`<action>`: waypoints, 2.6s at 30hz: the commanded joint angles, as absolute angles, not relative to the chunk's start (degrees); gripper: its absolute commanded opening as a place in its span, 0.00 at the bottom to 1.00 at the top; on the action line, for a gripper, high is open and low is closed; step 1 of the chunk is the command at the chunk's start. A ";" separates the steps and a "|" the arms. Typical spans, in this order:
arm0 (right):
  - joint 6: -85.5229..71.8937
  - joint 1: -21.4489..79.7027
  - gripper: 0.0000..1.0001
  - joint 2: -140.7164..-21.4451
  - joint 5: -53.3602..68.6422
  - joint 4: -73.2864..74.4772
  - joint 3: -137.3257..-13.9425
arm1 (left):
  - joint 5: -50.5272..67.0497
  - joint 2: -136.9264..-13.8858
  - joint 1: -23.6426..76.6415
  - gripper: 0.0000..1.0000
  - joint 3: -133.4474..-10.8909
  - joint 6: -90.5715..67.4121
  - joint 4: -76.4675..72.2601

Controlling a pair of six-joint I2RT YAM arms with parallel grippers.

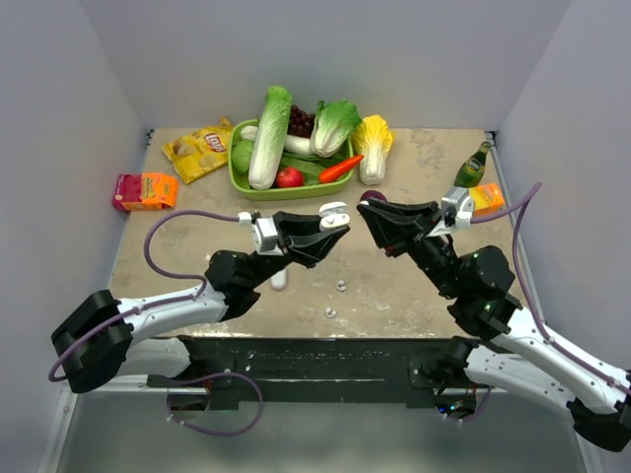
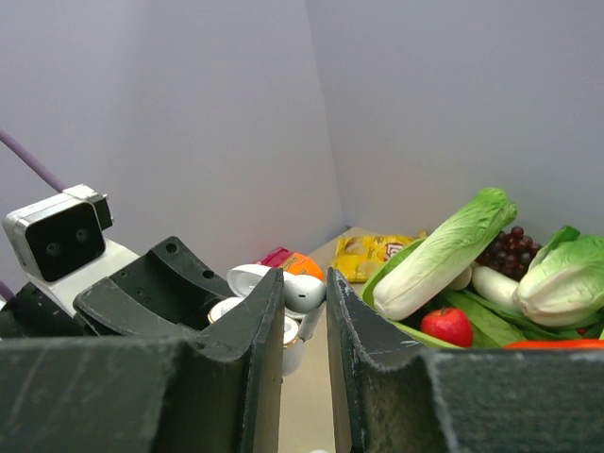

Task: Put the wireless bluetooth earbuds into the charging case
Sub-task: Place the earbud in the charging case.

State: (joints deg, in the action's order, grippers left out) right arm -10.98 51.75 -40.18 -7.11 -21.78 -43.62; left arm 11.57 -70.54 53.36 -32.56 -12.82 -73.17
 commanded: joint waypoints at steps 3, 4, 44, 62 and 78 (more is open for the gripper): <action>-8.79 51.94 0.00 -39.55 -9.40 -26.80 -43.07 | 7.21 -68.65 53.26 0.00 -37.44 -15.47 -91.16; -8.70 51.94 0.00 -39.55 -9.40 -26.98 -43.15 | 7.03 -68.38 53.26 0.00 -37.88 -15.56 -87.92; -5.36 53.17 0.00 -42.10 -10.46 -23.11 -45.18 | 8.96 -63.46 53.26 0.00 -36.65 -15.65 -58.00; -5.98 54.32 0.00 -44.12 -9.76 -24.78 -44.38 | 9.05 -64.77 53.26 0.00 -37.09 -15.47 -58.45; -5.98 54.67 0.00 -45.61 -9.67 -24.00 -44.30 | 9.23 -65.04 53.35 0.00 -37.00 -15.82 -59.15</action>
